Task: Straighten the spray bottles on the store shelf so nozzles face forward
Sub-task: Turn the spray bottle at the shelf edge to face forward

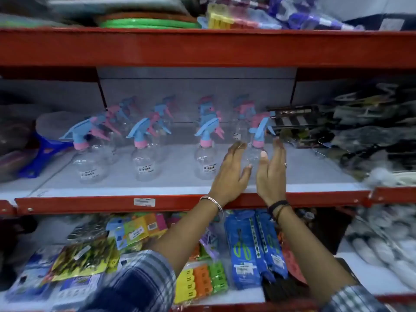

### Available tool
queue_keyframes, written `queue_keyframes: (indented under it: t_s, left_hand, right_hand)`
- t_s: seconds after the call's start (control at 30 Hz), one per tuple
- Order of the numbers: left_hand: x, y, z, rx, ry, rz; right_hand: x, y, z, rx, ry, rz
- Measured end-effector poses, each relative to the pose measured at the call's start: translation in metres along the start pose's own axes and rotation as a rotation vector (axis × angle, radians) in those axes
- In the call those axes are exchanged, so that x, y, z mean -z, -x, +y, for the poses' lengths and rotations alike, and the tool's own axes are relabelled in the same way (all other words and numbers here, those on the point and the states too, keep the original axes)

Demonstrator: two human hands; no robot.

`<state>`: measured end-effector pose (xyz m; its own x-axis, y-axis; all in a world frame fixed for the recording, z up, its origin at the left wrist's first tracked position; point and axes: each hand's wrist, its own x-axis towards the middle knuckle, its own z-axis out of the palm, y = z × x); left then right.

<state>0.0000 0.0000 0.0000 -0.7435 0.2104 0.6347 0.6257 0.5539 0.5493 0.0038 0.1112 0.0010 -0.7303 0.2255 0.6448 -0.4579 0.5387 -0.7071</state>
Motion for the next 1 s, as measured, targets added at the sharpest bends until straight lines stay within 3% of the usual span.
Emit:
queue_keyframes:
  t_s: [0.17, 0.27, 0.63, 1.0]
  left_hand:
    - [-0.021, -0.025, -0.001, 0.295, 0.115, -0.059]
    - [-0.024, -0.038, -0.003, 0.372, 0.177, -0.131]
    - [-0.028, -0.030, 0.005, 0.330, 0.162, -0.206]
    - [-0.025, -0.003, 0.035, 0.311, 0.154, -0.187]
  right_hand:
    - [0.000, -0.027, 0.027, -0.361, -0.131, -0.122]
    - [0.003, -0.039, 0.035, -0.462, -0.171, -0.230]
    - [0.035, -0.039, 0.049, -0.443, -0.273, -0.315]
    - [0.059, -0.010, 0.043, -0.384, -0.274, -0.266]
